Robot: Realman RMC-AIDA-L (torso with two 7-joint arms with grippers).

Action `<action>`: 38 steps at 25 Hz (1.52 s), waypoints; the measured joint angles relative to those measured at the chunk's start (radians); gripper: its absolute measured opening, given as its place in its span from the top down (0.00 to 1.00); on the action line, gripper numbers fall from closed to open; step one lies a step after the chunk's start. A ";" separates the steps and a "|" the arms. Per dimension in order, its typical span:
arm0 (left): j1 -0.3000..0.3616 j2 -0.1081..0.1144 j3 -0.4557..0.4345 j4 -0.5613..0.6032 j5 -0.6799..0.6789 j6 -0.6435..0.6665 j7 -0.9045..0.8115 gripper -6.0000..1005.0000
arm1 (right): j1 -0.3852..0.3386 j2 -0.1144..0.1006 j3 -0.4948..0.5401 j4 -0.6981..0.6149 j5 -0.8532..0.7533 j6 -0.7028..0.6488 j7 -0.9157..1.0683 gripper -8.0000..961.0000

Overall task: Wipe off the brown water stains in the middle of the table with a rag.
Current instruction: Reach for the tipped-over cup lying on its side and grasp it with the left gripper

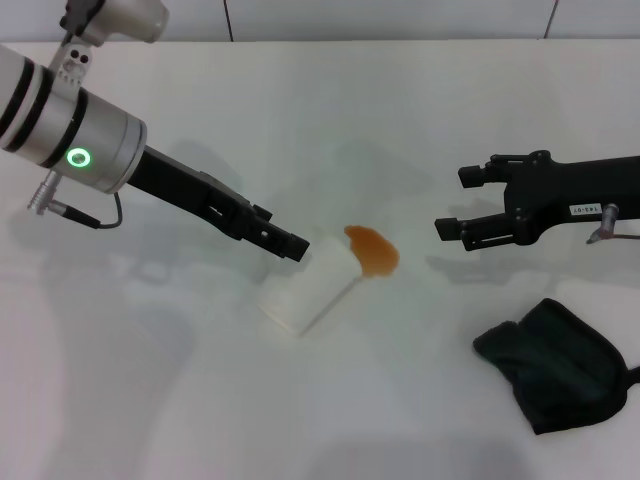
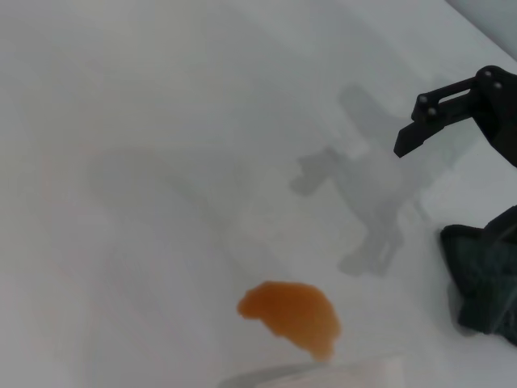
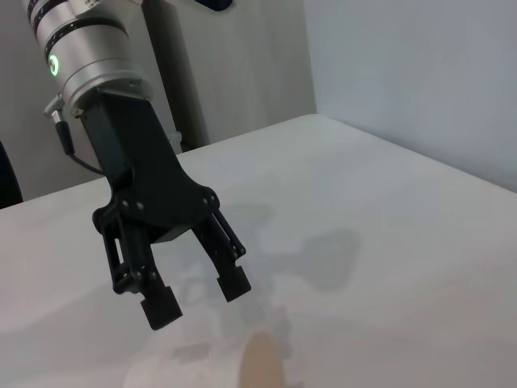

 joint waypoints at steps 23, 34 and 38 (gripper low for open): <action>0.060 -0.001 0.000 0.040 0.016 -0.021 -0.007 0.14 | 0.002 0.000 0.000 0.000 0.000 0.000 0.005 0.09; 0.061 0.002 0.000 0.109 0.016 -0.079 -0.003 0.14 | 0.001 0.000 0.000 0.000 0.000 -0.001 0.006 0.09; 0.061 0.001 0.000 0.123 0.016 -0.086 -0.003 0.14 | -0.001 0.000 0.000 0.000 0.000 -0.001 0.007 0.09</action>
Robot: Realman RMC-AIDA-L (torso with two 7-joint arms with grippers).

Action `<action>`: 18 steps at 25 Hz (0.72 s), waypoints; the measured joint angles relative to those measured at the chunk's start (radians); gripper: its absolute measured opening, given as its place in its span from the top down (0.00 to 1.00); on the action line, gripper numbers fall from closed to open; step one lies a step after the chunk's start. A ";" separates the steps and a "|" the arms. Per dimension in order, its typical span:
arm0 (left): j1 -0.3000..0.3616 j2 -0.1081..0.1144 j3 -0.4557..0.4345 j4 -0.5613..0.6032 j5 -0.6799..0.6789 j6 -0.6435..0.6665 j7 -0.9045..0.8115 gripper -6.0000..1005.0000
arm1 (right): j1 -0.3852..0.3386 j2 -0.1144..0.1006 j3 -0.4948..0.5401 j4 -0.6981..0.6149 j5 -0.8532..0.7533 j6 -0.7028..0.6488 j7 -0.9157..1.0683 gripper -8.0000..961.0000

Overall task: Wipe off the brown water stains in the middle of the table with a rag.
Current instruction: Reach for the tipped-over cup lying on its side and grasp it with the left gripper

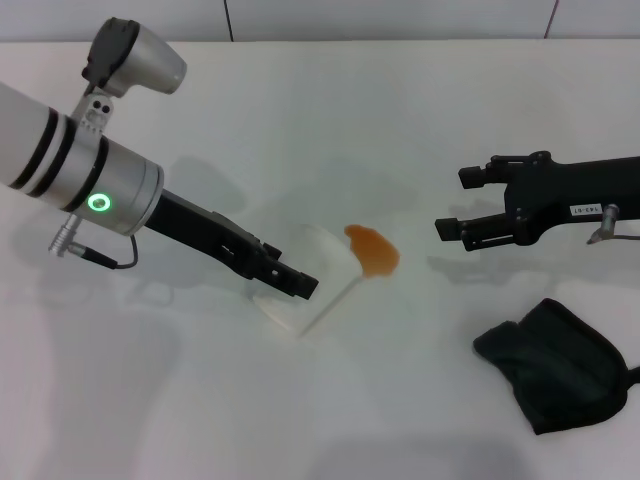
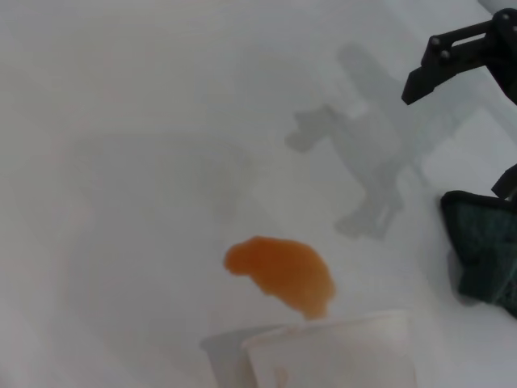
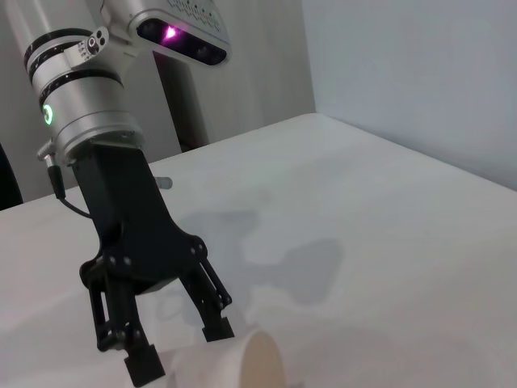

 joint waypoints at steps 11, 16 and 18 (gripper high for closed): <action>0.010 -0.002 0.000 0.018 -0.014 -0.021 -0.005 0.15 | -0.002 -0.001 0.000 0.000 0.000 0.000 0.000 0.09; 0.016 -0.002 -0.002 0.037 -0.017 -0.040 -0.017 0.15 | -0.002 -0.002 0.000 0.000 0.000 -0.001 0.000 0.09; 0.017 -0.003 -0.002 0.042 -0.018 -0.043 -0.020 0.15 | -0.002 -0.002 0.000 0.000 0.000 -0.002 0.000 0.09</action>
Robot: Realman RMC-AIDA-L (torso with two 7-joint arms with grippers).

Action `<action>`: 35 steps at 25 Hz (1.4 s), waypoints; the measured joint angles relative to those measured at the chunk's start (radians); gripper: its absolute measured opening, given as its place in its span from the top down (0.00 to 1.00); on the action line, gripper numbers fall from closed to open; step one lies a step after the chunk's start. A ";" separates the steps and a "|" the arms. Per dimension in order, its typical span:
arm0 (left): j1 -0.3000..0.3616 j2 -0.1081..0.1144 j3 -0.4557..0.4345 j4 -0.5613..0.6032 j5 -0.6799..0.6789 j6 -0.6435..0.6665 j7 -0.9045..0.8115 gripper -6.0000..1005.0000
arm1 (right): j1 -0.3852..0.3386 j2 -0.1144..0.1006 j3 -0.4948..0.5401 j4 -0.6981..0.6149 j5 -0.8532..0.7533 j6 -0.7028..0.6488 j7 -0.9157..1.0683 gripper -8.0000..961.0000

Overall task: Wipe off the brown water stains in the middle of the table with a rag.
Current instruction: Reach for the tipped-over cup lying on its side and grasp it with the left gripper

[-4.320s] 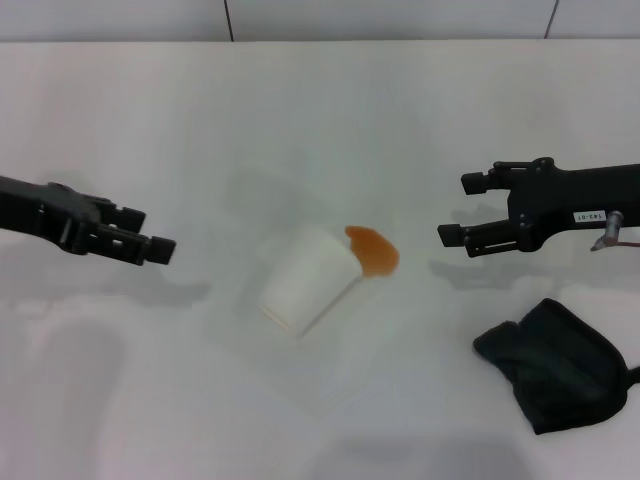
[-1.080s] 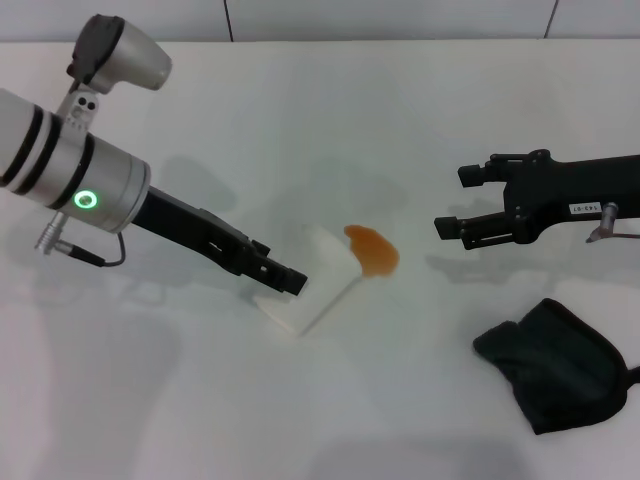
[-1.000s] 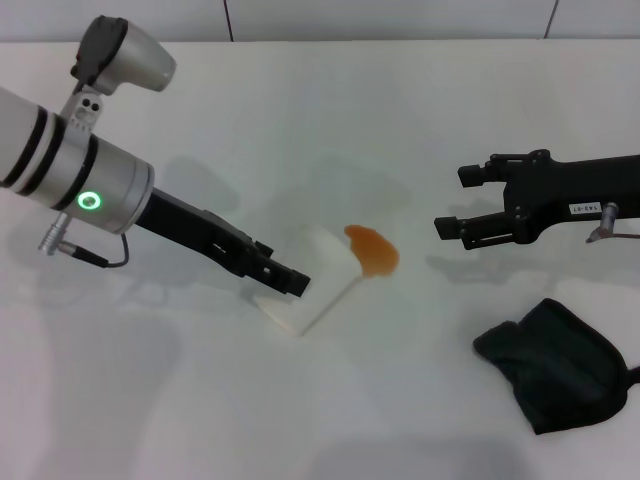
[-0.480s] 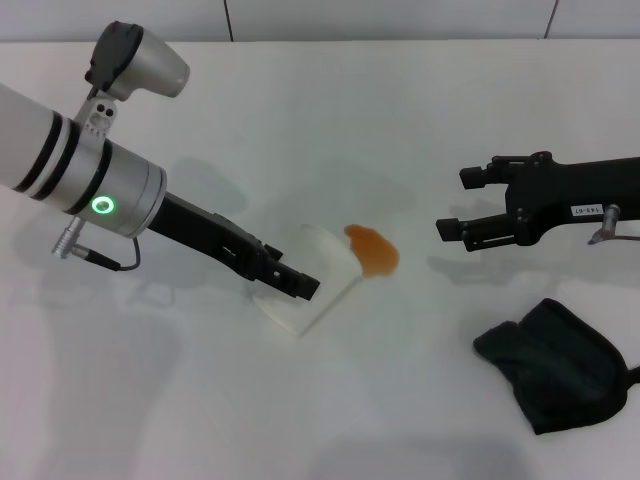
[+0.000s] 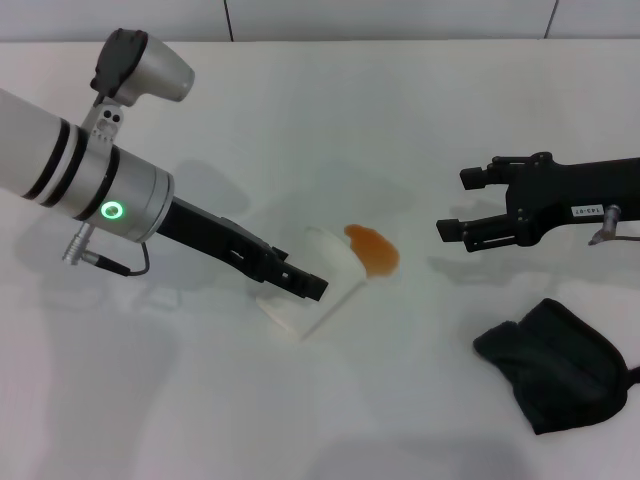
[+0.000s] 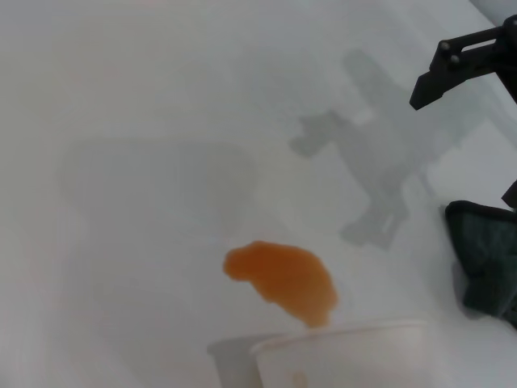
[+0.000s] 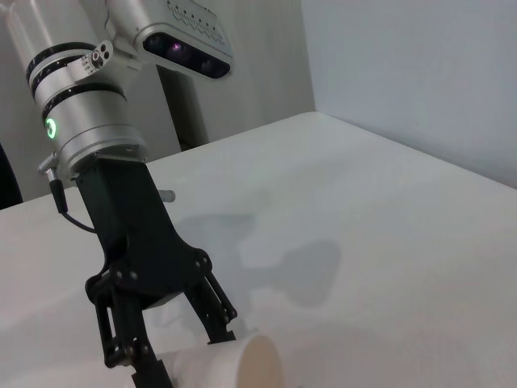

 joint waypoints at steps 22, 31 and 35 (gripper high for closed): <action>0.014 0.000 0.002 0.021 0.015 -0.013 0.002 0.16 | -0.002 0.000 0.000 0.000 0.000 -0.003 0.000 0.09; 0.014 0.000 0.002 0.032 0.039 -0.013 0.002 0.16 | -0.001 0.001 0.000 0.000 0.000 -0.002 0.000 0.09; 0.014 0.000 0.002 0.032 0.042 -0.015 0.001 0.16 | -0.001 0.002 0.000 0.000 0.000 -0.003 0.000 0.09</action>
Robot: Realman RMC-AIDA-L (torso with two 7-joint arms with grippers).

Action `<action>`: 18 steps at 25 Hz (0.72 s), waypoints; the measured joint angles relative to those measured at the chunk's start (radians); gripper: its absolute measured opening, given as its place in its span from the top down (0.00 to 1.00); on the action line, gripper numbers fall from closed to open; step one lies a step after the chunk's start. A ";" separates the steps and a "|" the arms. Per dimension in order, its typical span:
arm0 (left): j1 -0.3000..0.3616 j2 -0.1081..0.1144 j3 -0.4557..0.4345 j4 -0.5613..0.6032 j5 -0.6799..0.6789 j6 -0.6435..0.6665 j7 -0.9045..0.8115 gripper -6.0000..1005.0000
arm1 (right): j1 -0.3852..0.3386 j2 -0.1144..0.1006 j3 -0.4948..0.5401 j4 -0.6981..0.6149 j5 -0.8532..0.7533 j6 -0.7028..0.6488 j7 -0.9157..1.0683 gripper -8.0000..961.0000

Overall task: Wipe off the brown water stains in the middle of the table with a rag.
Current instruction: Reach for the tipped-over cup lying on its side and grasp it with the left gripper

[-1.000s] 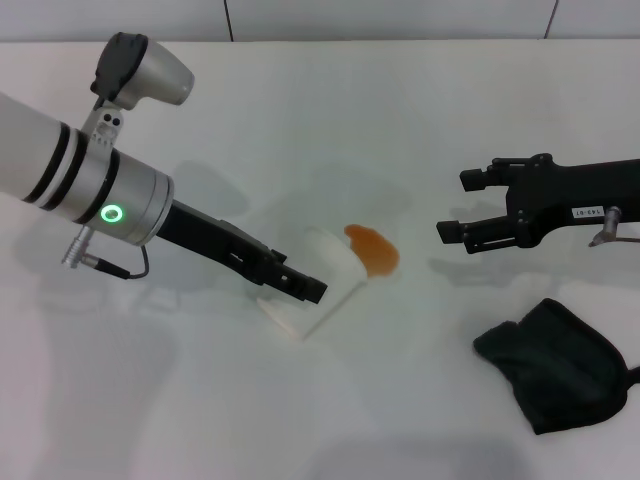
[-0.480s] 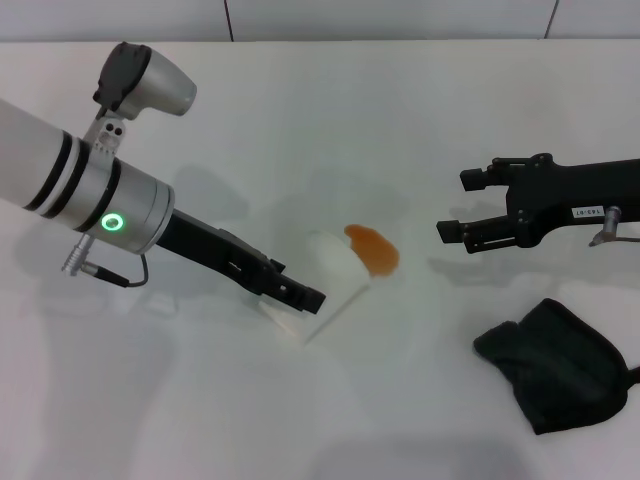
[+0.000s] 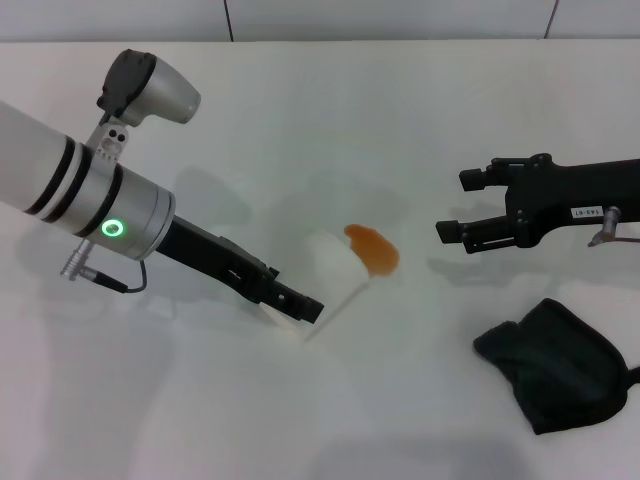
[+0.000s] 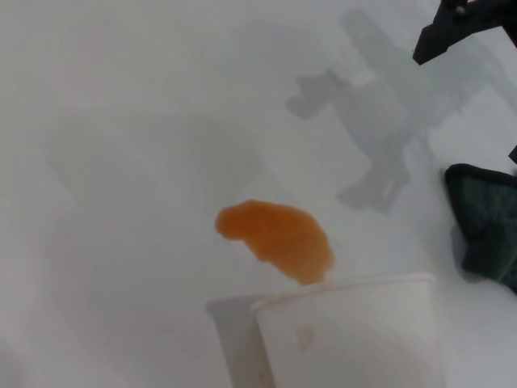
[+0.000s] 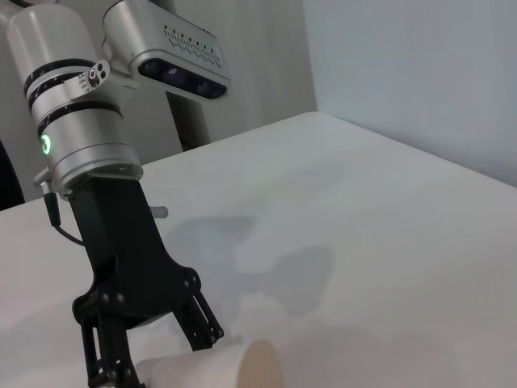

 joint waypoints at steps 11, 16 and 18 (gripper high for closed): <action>0.001 0.000 0.000 0.011 -0.006 -0.013 -0.001 0.16 | -0.001 0.000 0.000 0.000 0.000 -0.002 0.000 0.09; 0.001 -0.001 0.000 0.011 -0.002 -0.014 -0.001 0.16 | -0.001 0.000 0.000 0.000 0.000 -0.001 0.000 0.09; 0.002 -0.001 0.000 0.012 -0.002 -0.018 -0.001 0.16 | -0.001 0.000 0.000 0.000 0.000 -0.001 0.000 0.09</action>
